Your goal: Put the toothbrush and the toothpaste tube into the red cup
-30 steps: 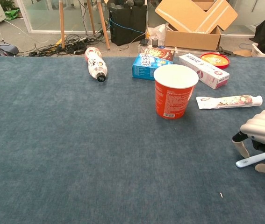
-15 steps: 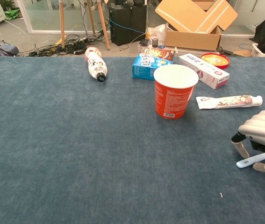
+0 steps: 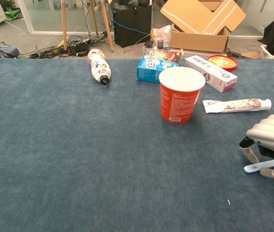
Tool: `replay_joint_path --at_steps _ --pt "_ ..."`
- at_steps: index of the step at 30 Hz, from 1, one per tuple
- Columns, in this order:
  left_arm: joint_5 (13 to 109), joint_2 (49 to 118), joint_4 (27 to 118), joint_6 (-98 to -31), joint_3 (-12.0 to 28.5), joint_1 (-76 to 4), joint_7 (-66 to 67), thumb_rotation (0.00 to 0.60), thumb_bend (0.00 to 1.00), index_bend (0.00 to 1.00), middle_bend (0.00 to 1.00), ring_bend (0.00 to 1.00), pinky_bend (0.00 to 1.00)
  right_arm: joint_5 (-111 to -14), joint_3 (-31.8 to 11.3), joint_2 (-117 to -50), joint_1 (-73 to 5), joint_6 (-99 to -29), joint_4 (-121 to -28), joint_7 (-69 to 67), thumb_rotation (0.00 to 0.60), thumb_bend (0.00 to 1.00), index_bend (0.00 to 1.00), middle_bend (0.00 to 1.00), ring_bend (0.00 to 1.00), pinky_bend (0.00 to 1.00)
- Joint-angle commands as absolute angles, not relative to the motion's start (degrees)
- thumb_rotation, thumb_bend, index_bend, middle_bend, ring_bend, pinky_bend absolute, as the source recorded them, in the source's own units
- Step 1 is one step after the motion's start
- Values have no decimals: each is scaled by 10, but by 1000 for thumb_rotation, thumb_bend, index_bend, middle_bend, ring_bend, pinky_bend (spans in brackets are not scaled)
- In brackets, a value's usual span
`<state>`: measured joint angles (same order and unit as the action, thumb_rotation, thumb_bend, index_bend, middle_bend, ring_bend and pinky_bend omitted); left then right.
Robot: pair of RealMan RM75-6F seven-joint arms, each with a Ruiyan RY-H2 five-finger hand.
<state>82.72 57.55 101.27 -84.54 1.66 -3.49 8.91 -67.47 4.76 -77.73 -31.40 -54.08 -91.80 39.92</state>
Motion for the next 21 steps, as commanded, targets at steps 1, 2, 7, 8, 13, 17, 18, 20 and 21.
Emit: replay_joint_path --at_steps 1,2,7,8,13,17,18,20,21 --pt "827 576 1013 -845 17 -35 89 600 171 315 308 205 274 -680 47 -773 -310 -547 -923 390 600 253 621 1000 1000 1000" --pt "827 576 1013 -845 17 -35 90 600 171 315 308 205 274 -682 46 -770 -310 -549 -926 386 600 253 622 1000 1000 1000" --pt "826 577 1013 -845 17 -35 92 600 172 315 308 205 274 -695 41 -754 -306 -562 -948 365 600 253 624 1000 1000 1000" --pt "826 577 1013 -845 17 -35 93 600 172 315 308 205 274 -698 39 -749 -305 -565 -954 361 600 253 624 1000 1000 1000" --pt "826 577 1013 -845 16 -35 94 600 171 316 308 205 274 -711 29 -732 -305 -579 -982 348 600 253 624 1000 1000 1000" --pt "826 577 1014 -845 17 -34 94 600 172 315 308 205 274 -722 17 -717 -306 -592 -1008 338 600 253 628 1000 1000 1000" --pt "826 577 1014 -845 17 -34 94 600 172 315 308 205 274 -725 14 -715 -306 -595 -1013 335 600 253 629 1000 1000 1000" --pt "826 577 1014 -846 17 -34 94 600 171 315 308 205 274 -729 8 -709 -307 -601 -1022 331 600 254 630 1000 1000 1000" --pt "825 577 1014 -845 17 -34 94 600 171 315 308 205 274 -732 5 -706 -308 -604 -1028 329 600 254 630 1000 1000 1000"
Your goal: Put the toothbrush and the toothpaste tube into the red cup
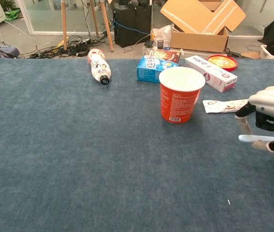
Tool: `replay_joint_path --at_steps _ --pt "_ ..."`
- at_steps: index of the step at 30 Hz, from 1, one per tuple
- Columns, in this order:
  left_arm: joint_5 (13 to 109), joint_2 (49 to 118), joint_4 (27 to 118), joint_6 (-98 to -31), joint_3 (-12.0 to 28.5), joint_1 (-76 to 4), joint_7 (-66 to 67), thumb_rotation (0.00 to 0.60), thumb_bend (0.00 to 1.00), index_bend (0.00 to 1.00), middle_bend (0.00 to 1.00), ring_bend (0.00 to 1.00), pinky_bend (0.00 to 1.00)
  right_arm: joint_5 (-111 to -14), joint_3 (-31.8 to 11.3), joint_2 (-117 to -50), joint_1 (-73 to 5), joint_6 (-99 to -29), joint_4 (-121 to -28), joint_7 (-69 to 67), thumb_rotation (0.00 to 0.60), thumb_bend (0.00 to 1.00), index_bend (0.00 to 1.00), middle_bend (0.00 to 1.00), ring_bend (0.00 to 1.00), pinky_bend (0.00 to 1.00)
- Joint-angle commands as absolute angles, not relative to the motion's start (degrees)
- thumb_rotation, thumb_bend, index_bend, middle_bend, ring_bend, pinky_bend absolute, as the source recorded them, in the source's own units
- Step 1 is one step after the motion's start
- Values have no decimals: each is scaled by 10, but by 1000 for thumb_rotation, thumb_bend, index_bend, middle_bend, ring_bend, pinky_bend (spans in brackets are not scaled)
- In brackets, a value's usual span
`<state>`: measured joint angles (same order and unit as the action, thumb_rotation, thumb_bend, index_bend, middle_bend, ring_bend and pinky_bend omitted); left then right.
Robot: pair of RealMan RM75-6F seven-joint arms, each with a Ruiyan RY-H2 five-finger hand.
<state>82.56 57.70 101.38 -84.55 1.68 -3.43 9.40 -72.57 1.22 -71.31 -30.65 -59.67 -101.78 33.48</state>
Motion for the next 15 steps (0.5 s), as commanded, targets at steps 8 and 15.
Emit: replay_joint_path --at_steps 8,15 --pt "824 576 1014 -844 17 -34 95 600 172 315 309 205 274 -746 -27 -691 -318 -622 -1065 315 600 254 630 1000 1000 1000" --pt "823 574 1014 -846 18 -34 93 600 171 315 309 205 274 -764 -55 -676 -331 -635 -1113 316 600 253 630 1000 1000 1000"
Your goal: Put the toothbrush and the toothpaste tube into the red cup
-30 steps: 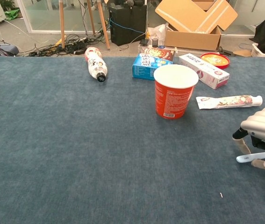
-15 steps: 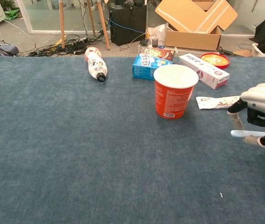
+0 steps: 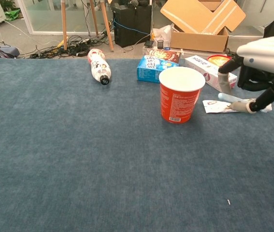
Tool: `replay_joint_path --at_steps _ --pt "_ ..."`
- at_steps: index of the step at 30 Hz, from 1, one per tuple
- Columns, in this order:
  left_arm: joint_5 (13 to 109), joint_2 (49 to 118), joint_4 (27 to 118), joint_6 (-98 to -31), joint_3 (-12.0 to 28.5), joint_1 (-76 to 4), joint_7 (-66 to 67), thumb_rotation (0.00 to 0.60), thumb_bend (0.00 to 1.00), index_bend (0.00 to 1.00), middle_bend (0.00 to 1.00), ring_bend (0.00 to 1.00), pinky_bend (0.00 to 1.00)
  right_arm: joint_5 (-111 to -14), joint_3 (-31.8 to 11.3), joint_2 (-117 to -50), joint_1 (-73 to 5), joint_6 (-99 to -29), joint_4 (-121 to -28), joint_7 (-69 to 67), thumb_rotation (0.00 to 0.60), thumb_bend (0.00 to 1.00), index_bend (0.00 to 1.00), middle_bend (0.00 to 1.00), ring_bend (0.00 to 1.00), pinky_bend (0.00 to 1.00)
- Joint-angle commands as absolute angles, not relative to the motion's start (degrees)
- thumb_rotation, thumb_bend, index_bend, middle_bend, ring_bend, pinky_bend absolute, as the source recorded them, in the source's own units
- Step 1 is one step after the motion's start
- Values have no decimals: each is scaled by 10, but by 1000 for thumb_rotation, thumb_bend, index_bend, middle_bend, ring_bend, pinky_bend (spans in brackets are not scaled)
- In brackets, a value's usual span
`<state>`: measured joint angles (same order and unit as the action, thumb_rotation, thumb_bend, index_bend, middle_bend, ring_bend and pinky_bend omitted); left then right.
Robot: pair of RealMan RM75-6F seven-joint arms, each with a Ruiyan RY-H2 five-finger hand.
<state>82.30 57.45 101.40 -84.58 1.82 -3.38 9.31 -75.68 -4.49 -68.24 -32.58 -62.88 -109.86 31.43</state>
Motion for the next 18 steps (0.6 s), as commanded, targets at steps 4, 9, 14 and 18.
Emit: replay_joint_path --at_steps 4,9,14,18 --pt "824 573 1015 -848 19 -33 91 600 171 315 308 205 274 -771 -69 -671 -336 -645 -1135 314 600 253 630 1000 1000 1000" --pt "824 571 1015 -848 18 -33 90 600 171 315 309 205 274 -777 -90 -671 -343 -655 -1152 299 600 254 637 1000 1000 1000" --pt "821 571 1015 -845 19 -33 89 600 172 315 309 205 274 -781 -109 -690 -355 -663 -1142 295 600 253 637 1000 1000 1000" --pt "817 568 1015 -842 20 -34 85 600 171 315 309 205 274 -773 -127 -716 -372 -660 -1120 280 600 253 640 1000 1000 1000"
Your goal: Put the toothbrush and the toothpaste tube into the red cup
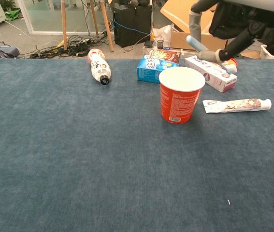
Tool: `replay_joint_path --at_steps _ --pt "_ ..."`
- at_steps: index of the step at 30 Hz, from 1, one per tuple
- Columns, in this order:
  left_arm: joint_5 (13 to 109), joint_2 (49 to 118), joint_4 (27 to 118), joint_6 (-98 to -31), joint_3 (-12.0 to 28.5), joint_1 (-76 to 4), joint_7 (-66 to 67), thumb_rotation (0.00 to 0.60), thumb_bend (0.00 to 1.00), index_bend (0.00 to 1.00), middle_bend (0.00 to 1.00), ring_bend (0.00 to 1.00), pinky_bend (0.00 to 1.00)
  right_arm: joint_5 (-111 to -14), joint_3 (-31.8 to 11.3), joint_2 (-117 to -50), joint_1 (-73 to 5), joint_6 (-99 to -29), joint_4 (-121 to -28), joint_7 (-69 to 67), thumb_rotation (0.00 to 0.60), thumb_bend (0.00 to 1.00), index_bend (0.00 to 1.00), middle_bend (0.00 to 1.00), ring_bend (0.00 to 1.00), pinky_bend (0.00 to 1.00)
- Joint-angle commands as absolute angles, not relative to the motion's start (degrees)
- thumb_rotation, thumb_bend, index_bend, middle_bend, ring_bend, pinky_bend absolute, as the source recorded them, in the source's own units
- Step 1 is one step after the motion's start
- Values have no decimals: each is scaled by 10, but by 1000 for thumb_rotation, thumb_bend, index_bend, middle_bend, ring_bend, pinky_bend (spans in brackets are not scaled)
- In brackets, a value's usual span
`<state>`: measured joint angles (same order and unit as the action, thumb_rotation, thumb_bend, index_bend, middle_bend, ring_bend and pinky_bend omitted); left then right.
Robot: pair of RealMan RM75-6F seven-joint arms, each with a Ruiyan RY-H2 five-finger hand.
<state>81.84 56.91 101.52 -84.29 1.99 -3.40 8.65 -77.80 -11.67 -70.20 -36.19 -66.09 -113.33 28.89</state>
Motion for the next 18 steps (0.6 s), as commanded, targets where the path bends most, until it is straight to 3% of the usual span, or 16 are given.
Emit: replay_joint_path --at_steps 1,18 --pt "817 568 1015 -842 20 -34 84 600 171 315 309 205 274 -772 -131 -723 -376 -660 -1113 277 600 253 641 1000 1000 1000" --pt "812 559 1018 -831 20 -37 67 600 171 315 310 206 274 -745 -168 -880 -432 -655 -920 169 600 250 646 1000 1000 1000"
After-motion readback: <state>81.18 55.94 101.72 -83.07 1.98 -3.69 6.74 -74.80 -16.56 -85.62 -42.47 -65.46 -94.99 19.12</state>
